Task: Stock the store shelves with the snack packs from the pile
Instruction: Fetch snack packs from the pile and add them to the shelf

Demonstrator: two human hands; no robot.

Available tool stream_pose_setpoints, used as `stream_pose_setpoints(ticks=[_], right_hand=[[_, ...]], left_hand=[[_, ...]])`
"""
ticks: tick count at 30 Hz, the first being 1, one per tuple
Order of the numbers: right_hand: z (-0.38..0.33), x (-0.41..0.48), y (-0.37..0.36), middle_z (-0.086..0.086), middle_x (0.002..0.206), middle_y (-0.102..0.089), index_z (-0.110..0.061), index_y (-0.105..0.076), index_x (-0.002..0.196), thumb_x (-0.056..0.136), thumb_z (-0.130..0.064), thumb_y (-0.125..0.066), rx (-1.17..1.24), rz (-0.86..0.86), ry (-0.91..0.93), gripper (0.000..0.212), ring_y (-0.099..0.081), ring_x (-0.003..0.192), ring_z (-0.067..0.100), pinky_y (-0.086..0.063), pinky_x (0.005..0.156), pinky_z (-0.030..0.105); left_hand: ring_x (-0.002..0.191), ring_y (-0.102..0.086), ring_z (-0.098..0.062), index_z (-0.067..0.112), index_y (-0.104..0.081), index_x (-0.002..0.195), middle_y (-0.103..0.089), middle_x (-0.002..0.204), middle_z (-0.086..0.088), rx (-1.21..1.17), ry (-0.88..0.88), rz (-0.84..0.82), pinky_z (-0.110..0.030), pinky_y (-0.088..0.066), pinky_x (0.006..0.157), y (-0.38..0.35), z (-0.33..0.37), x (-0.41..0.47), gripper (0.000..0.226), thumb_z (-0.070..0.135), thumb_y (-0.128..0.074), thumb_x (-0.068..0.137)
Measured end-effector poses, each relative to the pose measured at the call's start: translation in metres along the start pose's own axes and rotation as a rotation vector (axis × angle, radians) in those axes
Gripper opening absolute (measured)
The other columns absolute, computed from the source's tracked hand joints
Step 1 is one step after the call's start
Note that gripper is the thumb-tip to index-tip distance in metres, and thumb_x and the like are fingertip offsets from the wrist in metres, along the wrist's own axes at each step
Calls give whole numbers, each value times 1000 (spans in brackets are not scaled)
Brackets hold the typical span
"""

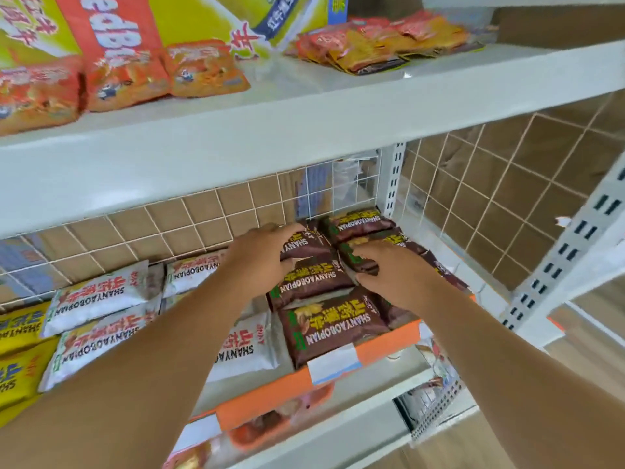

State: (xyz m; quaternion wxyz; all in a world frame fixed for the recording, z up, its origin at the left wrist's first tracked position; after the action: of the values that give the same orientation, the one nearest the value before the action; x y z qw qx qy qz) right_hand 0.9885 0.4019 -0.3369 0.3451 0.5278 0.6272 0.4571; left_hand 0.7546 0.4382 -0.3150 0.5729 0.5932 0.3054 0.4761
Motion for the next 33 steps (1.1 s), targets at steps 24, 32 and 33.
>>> stream_pose_setpoints(ticks=[24,32,33], right_hand=[[20,35,-12,-7,139,-57,-32,-54,138,93,-42,-58,-52,-24,75,47,-56,123,21,-47,102,44],[1,23,-2,-3,129,-63,-33,-57,133,89,-46,-59,-72,12,120,46,-60,115,26,-51,95,45],[-4,21,-1,-1,124,-64,-33,-58,132,88,-46,-59,-66,8,119,45,-61,112,27,-52,93,45]], left_hand=[[145,-26,-36,48,-3,152,-24,162,-4,243,133,-114,-61,-34,107,-72,-9,73,74,49,-52,97],[145,-27,-30,44,-16,154,-30,159,-1,173,129,12,-57,-27,115,-48,15,26,75,56,-53,90],[144,-28,-30,43,-19,154,-31,158,0,156,142,20,-56,-29,114,-45,18,13,73,56,-53,91]])
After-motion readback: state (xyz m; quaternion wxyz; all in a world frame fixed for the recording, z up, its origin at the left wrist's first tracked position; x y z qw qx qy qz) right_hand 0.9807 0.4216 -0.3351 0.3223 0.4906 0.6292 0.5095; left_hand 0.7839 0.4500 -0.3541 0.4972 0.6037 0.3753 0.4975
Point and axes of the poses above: each hand's wrist, its own x-axis towards the middle knuckle, its own y-axis out of the back of the hand, z = x × y, the point moved 5 cm from there along x, towards the middle knuckle
